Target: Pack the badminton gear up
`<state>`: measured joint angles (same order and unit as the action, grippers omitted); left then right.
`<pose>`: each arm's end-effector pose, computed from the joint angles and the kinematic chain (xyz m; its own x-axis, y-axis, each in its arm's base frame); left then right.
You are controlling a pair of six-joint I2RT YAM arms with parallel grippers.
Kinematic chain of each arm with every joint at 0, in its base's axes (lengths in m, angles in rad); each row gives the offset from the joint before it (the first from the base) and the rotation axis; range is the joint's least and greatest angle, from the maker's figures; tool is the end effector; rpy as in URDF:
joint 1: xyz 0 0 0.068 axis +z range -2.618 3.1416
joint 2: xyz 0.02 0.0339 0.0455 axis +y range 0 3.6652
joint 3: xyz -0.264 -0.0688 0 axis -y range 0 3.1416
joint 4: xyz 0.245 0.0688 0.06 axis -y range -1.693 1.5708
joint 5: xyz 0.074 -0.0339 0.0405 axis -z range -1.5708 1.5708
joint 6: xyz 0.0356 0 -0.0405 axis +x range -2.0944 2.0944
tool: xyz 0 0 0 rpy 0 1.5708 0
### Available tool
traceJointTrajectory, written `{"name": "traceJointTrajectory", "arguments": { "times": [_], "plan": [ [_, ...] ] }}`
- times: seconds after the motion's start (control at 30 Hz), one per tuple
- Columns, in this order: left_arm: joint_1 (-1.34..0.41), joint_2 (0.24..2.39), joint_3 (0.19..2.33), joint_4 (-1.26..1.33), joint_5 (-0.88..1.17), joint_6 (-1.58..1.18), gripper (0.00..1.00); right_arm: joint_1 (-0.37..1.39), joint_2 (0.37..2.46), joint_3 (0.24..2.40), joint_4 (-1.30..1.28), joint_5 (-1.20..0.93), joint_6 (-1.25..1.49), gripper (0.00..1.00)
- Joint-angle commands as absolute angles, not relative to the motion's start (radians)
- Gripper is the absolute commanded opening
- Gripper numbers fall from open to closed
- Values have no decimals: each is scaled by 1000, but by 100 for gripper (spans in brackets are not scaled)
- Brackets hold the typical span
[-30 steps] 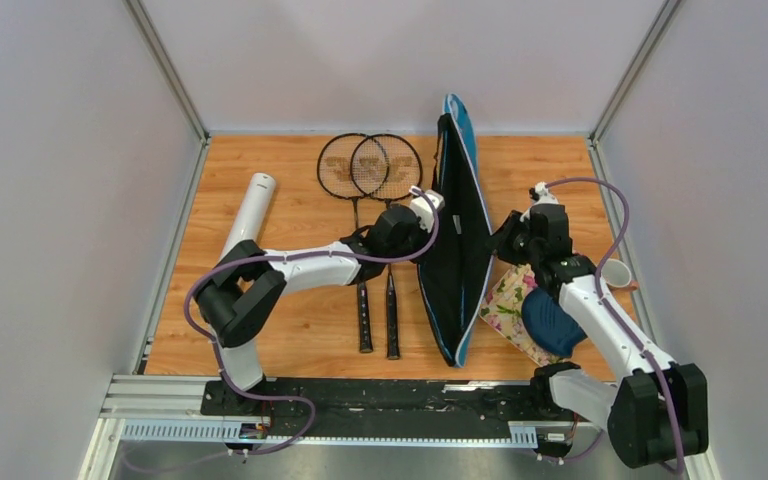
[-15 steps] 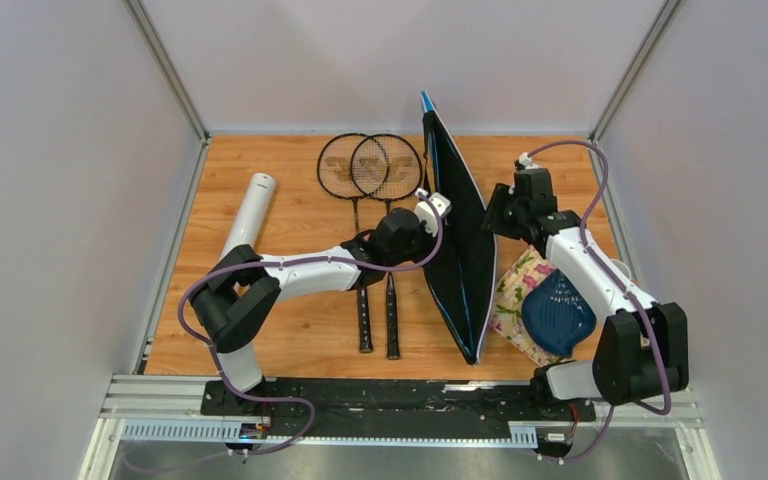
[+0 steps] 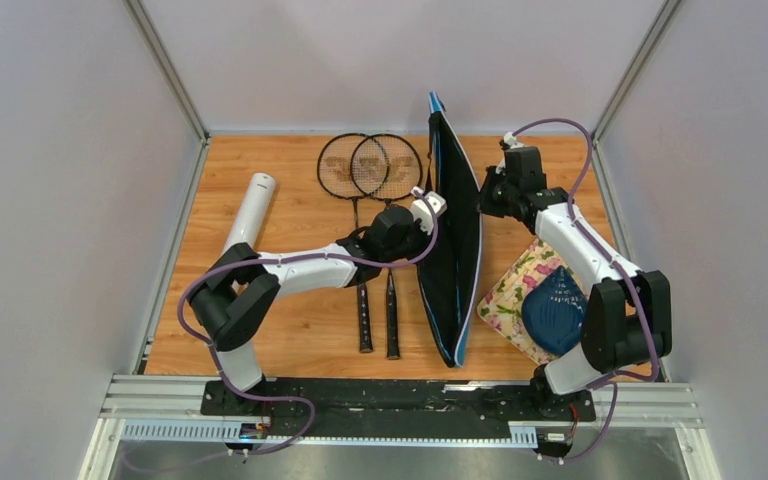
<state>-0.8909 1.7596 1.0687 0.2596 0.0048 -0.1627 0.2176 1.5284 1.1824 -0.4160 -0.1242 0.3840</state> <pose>0.2489 -0.3082 0.2171 -0.3858 0.2195 -0.8961 0.7275 0.6697 -0.1491 0.3298 0.0774 0.2751 -0.7380 0.2175 -0.6387 -0.0272 0.9362 0.3503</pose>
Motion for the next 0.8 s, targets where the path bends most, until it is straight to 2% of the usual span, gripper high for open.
{"name": "traceJointTrajectory", "arguments": {
  "times": [0.0, 0.03, 0.07, 0.1, 0.13, 0.2, 0.23, 0.33, 0.47, 0.63, 0.77],
  "plan": [
    [-859, 1732, 1091, 281, 95, -196, 0, 255, 1474, 1171, -364, -26, 390, 0],
    [-845, 1735, 1107, 258, 97, -207, 2, 270, 1451, 1151, -359, 18, 399, 0],
    [-835, 1747, 1152, 188, 106, -224, 9, 297, 1427, 1131, -353, 129, 413, 0],
    [-827, 1749, 1173, 151, 106, -233, 18, 307, 1376, 1080, -333, 165, 449, 0],
    [-806, 1747, 1190, 115, 112, -238, 35, 308, 1356, 1059, -324, 190, 463, 0],
    [-776, 1721, 1206, 49, 158, -294, 47, 311, 1324, 1022, -328, 264, 492, 0],
    [-753, 1704, 1204, 40, 201, -328, 50, 311, 1304, 1013, -328, 287, 492, 0],
    [-667, 1628, 1154, 69, 362, -468, 56, 308, 1284, 991, -305, 305, 479, 0],
    [-572, 1525, 1057, 107, 462, -564, 56, 310, 1301, 1011, -308, 265, 462, 0],
    [-517, 1537, 1057, -39, 292, -565, 56, 307, 1293, 1000, -287, 224, 426, 0],
    [-517, 1739, 1237, -247, 198, -562, 56, 307, 1279, 983, -261, 184, 405, 0]
  ]
}}
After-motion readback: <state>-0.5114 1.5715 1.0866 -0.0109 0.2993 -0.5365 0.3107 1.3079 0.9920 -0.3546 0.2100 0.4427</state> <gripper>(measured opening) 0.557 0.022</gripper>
